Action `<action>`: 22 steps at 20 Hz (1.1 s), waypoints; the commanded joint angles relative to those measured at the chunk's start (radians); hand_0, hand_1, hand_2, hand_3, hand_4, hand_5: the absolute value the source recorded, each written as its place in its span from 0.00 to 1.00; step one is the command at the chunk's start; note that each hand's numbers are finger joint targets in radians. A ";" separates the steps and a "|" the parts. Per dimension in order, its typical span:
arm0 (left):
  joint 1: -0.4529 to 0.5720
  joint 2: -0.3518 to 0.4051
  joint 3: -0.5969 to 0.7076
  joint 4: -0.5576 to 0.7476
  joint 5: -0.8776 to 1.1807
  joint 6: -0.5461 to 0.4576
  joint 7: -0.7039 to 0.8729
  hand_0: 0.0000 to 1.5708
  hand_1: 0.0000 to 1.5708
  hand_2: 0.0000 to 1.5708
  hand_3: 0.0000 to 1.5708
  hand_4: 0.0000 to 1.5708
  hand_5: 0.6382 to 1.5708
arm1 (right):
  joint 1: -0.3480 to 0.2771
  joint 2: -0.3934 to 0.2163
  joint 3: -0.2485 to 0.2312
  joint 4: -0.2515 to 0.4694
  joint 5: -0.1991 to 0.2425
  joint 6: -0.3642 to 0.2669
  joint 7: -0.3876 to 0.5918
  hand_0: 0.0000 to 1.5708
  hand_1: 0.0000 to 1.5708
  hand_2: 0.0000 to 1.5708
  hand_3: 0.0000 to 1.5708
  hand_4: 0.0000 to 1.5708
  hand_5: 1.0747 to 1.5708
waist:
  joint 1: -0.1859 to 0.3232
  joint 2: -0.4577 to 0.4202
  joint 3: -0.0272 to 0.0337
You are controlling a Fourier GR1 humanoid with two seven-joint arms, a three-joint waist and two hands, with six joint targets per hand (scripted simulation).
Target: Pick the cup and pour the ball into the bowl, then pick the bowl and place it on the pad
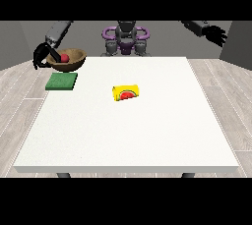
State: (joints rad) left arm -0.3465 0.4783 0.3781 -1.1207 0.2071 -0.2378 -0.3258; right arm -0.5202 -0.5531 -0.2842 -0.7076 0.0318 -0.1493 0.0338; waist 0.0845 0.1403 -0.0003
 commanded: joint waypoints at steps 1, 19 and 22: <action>0.012 0.114 0.109 0.092 0.059 -0.099 -0.104 0.00 0.00 0.00 0.00 0.82 1.00 | 0.007 -0.018 -0.026 -0.015 -0.006 -0.016 -0.074 1.00 1.00 1.00 0.00 0.51 1.00 | 0.007 0.072 -0.0003; -0.050 0.211 0.151 0.185 0.113 -0.160 -0.076 0.00 0.00 0.00 0.00 0.75 0.98 | -0.111 -0.095 -0.092 0.134 -0.054 0.022 0.001 0.00 0.00 0.23 0.28 0.00 0.68 | 0.011 0.104 0.0000; -0.010 0.117 0.055 0.037 0.076 -0.118 -0.008 0.00 0.00 0.00 0.00 0.69 1.00 | -0.110 -0.126 -0.090 0.182 -0.047 0.066 0.001 0.00 0.00 0.00 0.08 0.00 0.59 | 0.022 0.028 0.0013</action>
State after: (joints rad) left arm -0.3800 0.6656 0.5020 -1.0142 0.3162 -0.3918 -0.3751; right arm -0.6090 -0.6598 -0.3879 -0.5450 -0.0209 -0.1192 -0.0091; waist 0.1066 0.2380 0.0008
